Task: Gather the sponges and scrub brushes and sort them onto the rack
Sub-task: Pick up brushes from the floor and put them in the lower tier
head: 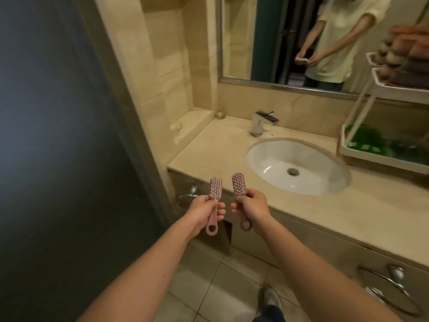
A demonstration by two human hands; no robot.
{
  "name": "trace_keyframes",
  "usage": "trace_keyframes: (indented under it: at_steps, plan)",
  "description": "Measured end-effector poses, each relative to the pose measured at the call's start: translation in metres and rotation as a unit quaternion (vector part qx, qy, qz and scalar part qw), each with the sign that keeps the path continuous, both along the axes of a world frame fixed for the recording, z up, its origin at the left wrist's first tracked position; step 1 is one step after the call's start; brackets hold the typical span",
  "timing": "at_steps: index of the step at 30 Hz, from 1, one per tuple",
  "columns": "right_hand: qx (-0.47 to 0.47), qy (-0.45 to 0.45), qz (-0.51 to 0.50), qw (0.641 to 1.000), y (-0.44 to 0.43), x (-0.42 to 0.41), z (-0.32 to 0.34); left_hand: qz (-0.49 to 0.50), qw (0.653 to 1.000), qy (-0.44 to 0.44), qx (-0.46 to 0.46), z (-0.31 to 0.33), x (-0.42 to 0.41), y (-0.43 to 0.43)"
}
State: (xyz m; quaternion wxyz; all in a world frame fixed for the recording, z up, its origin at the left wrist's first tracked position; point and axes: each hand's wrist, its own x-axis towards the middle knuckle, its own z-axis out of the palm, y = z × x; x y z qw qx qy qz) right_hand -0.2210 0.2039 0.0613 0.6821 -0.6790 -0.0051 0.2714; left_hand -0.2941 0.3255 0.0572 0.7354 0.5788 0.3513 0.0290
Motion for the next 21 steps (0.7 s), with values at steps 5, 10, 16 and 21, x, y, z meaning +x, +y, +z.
trace_keyframes:
  at_steps: [5,10,16,21]
  plan:
    - [0.009,0.009,-0.068,0.998,-0.052,0.057,0.002,-0.049,0.998,0.015,0.030,-0.004,0.072,-0.039]
    - [0.015,0.007,-0.114,0.993,-0.110,0.130,0.006,-0.098,0.994,0.007,0.037,0.005,0.157,-0.092]
    - [0.005,0.019,-0.167,0.986,-0.178,0.221,0.004,-0.159,0.987,0.005,0.019,0.016,0.263,-0.158]
    - [-0.003,0.027,-0.235,0.972,-0.226,0.284,-0.002,-0.197,0.980,0.011,0.022,0.017,0.337,-0.202]
